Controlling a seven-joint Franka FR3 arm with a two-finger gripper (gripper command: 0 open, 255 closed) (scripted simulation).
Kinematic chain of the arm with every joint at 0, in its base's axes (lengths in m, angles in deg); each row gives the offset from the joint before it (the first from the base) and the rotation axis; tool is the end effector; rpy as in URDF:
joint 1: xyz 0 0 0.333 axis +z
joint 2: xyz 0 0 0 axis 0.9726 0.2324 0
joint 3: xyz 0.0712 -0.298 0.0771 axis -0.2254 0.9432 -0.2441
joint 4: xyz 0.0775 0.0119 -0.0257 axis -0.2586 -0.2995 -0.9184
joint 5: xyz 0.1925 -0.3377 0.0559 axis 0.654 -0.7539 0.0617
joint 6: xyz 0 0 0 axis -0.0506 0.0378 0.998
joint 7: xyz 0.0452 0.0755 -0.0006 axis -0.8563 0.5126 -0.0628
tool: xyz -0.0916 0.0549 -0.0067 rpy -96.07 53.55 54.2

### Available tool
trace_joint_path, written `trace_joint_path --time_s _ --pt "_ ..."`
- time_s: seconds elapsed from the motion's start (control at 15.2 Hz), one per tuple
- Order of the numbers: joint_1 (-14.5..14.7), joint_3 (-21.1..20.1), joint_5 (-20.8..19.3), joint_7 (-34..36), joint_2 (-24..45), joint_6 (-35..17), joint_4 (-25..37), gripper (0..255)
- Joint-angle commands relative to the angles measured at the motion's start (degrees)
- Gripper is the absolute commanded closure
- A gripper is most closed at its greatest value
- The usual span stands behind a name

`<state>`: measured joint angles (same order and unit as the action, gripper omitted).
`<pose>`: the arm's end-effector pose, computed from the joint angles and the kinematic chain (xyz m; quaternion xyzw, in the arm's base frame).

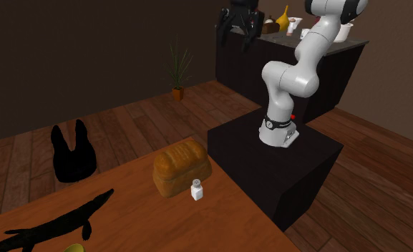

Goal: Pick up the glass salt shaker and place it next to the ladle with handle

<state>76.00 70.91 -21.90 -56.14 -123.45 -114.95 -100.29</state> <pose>0.3036 0.0030 0.6626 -0.9911 -0.0220 -0.1309 0.0110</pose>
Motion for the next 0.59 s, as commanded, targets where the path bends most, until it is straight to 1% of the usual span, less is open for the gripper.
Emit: trace_joint_path --time_s 0.0,0.26,0.53 --pt "0.0 0.0 0.0 0.0 0.0 0.0 0.0 0" --pt "0.2 -0.8 -0.1 0.0 -0.4 -7.9 -8.1 0" --pt "0.4 -1.7 -0.3 0.1 0.5 -16.1 -15.1 0"
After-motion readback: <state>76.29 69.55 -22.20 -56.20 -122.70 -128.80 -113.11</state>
